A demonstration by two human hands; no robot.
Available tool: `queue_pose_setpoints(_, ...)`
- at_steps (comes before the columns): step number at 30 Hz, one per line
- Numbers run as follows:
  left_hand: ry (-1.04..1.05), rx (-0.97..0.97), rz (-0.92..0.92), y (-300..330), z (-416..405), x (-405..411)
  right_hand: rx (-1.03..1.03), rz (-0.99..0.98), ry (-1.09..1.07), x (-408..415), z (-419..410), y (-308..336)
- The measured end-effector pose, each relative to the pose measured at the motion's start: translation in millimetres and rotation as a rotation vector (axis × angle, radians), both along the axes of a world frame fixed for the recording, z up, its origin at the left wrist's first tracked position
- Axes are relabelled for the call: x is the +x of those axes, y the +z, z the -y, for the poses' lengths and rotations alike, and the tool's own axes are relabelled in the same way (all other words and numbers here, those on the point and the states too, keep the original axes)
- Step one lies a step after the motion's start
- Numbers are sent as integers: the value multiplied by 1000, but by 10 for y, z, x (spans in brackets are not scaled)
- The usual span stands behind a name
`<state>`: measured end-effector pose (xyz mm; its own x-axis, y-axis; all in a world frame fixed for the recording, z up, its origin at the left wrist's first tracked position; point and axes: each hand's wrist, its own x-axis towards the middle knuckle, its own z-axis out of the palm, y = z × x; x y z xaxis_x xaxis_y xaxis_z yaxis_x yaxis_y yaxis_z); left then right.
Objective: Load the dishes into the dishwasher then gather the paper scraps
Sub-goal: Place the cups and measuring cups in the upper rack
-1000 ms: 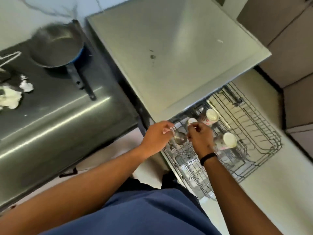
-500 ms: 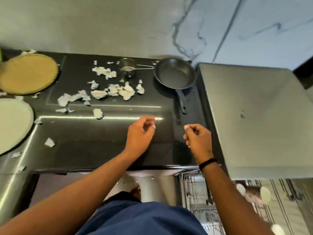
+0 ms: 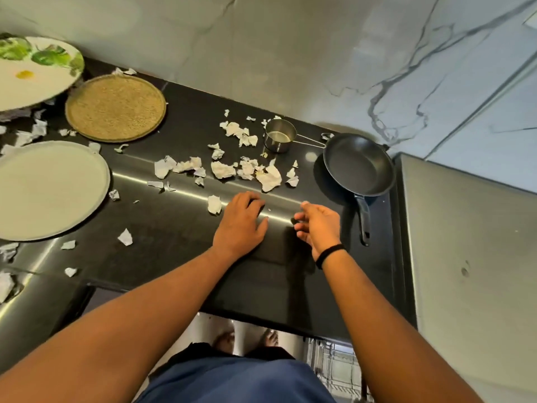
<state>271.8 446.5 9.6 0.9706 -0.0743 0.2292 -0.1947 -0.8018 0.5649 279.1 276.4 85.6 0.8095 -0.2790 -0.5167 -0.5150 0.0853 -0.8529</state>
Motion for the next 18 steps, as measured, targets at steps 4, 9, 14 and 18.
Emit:
queue_pose_setpoints(4,21,26,25,-31,51,8,161,-23,-112,369,-41,40)
queue_pose_setpoints(9,20,57,27,-29,53,65,201,7,-170,931,-65,107)
queue_pose_setpoints(14,33,72,37,-49,61,78,160,-2,-235,1428,-126,77)
queue_pose_setpoints(18,44,72,48,-59,73,78,121,-48,-322,1673,-163,11)
